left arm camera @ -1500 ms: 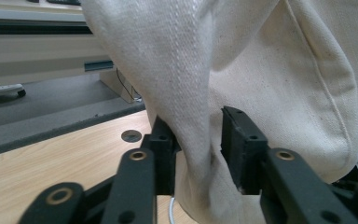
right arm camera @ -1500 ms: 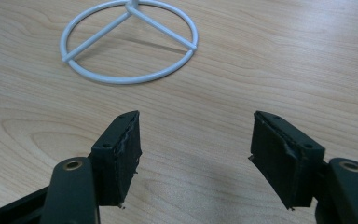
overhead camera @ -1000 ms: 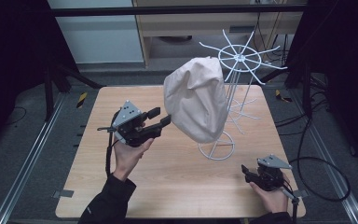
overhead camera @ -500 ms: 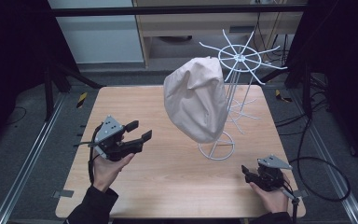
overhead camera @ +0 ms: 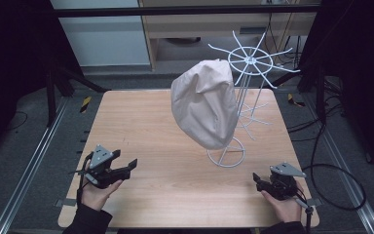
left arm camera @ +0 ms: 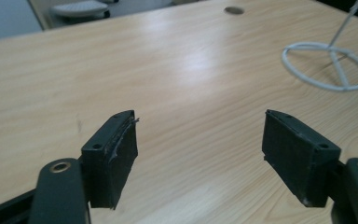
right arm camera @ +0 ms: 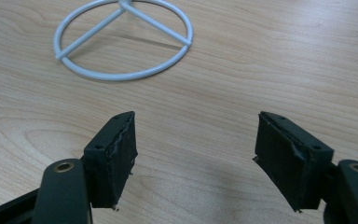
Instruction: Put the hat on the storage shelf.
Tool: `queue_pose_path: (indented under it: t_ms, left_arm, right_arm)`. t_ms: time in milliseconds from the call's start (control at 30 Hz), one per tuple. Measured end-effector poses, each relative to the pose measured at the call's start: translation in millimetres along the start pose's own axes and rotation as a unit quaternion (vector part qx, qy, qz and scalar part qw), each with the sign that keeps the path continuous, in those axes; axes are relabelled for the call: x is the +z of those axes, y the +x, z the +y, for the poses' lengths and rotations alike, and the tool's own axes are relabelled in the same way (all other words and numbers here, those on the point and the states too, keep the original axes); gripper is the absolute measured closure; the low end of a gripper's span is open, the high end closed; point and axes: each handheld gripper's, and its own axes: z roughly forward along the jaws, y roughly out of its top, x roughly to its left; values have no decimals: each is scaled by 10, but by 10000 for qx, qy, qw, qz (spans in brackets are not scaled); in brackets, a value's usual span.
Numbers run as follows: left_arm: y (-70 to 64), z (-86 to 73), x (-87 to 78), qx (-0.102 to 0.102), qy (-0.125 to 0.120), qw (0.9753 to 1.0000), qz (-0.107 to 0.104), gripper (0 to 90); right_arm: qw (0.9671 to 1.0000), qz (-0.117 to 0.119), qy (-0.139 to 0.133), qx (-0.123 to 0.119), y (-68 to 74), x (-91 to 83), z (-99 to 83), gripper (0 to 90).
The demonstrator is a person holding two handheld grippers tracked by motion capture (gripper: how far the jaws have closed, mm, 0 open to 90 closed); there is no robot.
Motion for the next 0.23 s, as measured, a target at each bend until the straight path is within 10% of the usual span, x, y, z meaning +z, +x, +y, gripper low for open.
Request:
queue_pose_path:
  t_ms: [233]
  left_arm:
    - [257,-260,-23,-408,200,9980,433,258]
  right_arm:
    - [10000,4,-21,14,-20,3,13,276]
